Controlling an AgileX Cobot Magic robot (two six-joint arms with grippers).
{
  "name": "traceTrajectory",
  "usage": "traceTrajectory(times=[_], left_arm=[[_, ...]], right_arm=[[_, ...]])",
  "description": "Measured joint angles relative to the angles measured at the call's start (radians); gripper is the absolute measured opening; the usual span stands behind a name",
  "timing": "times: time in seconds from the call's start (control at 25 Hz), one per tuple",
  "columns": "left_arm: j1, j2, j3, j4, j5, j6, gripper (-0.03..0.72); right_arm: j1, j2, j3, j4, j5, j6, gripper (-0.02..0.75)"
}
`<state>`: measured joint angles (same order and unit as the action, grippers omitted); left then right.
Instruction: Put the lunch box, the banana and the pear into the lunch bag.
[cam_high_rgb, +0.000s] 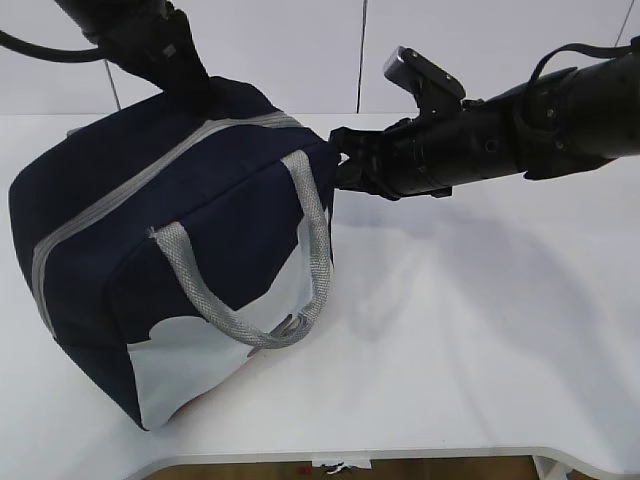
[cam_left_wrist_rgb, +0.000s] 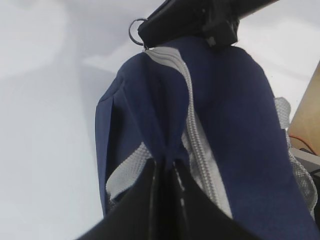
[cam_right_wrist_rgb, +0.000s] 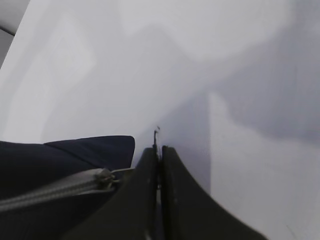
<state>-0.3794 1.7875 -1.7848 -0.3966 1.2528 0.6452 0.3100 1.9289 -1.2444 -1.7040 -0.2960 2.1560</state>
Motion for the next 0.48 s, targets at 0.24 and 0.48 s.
traceTrajectory(times=[0.24, 0.48], left_arm=[[0.0, -0.002, 0.0, 0.0, 0.0, 0.0, 0.003], [0.0, -0.008, 0.0, 0.002, 0.007, 0.0, 0.002]], right_arm=[[-0.001, 0.003, -0.007, -0.006, 0.002, 0.0, 0.06], [-0.005, 0.006, -0.031, -0.018, 0.033, 0.0, 0.193]])
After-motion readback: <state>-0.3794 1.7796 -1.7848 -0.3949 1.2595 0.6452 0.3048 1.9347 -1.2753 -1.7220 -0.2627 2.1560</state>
